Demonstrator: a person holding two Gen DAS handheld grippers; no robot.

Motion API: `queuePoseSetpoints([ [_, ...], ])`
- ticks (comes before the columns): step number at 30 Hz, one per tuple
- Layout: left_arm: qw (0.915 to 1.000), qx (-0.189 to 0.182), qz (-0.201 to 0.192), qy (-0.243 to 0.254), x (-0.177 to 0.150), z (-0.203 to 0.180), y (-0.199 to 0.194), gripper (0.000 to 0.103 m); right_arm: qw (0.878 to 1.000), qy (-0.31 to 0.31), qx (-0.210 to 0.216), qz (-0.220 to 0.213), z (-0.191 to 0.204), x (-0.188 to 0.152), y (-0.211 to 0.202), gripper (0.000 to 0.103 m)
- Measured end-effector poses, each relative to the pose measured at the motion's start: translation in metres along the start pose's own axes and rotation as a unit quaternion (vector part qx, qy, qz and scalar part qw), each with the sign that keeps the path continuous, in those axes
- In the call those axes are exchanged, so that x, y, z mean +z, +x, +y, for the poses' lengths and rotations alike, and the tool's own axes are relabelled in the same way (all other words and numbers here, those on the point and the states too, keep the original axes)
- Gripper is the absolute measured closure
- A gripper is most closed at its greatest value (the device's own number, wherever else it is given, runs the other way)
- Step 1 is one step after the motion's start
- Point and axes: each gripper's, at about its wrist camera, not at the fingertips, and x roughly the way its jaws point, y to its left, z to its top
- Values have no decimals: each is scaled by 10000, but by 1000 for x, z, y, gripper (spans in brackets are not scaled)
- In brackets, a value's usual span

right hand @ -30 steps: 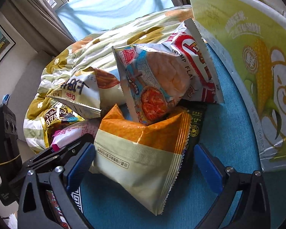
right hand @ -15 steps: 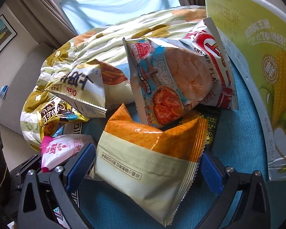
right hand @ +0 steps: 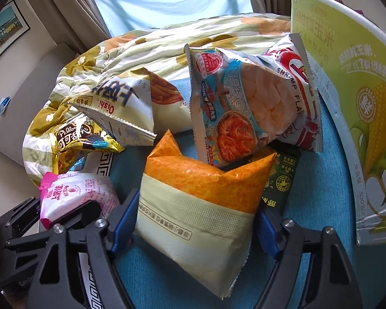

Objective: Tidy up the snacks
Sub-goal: 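Grasp the pink-striped bag with the left tool while the right tool grasps the orange-topped pastry bag, then carry both bags over the box and open both tools to drop them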

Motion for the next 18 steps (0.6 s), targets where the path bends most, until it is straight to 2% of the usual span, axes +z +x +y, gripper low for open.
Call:
queuePoseSetpoints([
  [10, 9998, -8, -161, 124, 8, -6, -40, 52, 9999, -6, 34, -110, 1, -6, -35, 32],
  [18, 9978, -163, -492, 410, 34, -31, -91, 52, 9986, 122, 41, -511, 0, -3, -103, 33],
])
